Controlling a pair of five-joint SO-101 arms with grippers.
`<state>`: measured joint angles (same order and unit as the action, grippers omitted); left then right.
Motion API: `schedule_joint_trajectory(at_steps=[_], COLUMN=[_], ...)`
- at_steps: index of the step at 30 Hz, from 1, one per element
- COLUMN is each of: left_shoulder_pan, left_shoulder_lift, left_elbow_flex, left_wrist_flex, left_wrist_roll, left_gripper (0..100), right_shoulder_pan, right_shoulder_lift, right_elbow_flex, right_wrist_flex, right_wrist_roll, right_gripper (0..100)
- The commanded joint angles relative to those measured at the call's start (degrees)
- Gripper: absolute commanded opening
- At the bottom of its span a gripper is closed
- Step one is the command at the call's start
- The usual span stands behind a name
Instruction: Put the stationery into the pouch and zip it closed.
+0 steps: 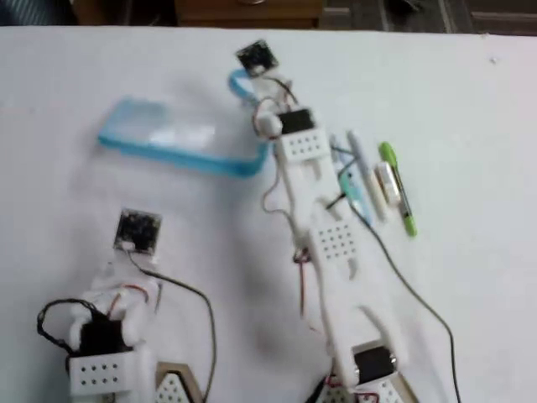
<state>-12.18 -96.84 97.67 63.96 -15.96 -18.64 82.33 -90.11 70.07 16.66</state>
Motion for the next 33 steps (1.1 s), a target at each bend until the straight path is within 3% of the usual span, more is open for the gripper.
schedule_joint_trajectory(at_steps=[1,15,24,27,33], left_shoulder_pan=[-0.1,-0.1,-0.1,-0.1,-0.1], left_shoulder_lift=[-0.7,-0.7,-0.7,-0.7,-0.7], left_elbow_flex=[-0.4,-0.4,-0.4,-0.4,-0.4], left_wrist_flex=[0.3,0.3,0.3,0.3,0.3], left_wrist_roll=[-0.4,-0.4,-0.4,-0.4,-0.4], left_gripper=[3,3,3,3,3], right_shoulder_pan=[-0.5,-2.8,-10.1,-12.5,-14.8], right_shoulder_lift=[-0.1,-8.7,-15.8,-20.4,-35.6], right_elbow_flex=[-1.7,-4.0,-3.0,3.4,30.0], right_wrist_flex=[6.5,30.9,31.6,31.6,31.3], right_wrist_roll=[-0.1,5.3,5.2,5.2,4.6], right_gripper=[1.6,1.7,2.1,3.2,9.4])
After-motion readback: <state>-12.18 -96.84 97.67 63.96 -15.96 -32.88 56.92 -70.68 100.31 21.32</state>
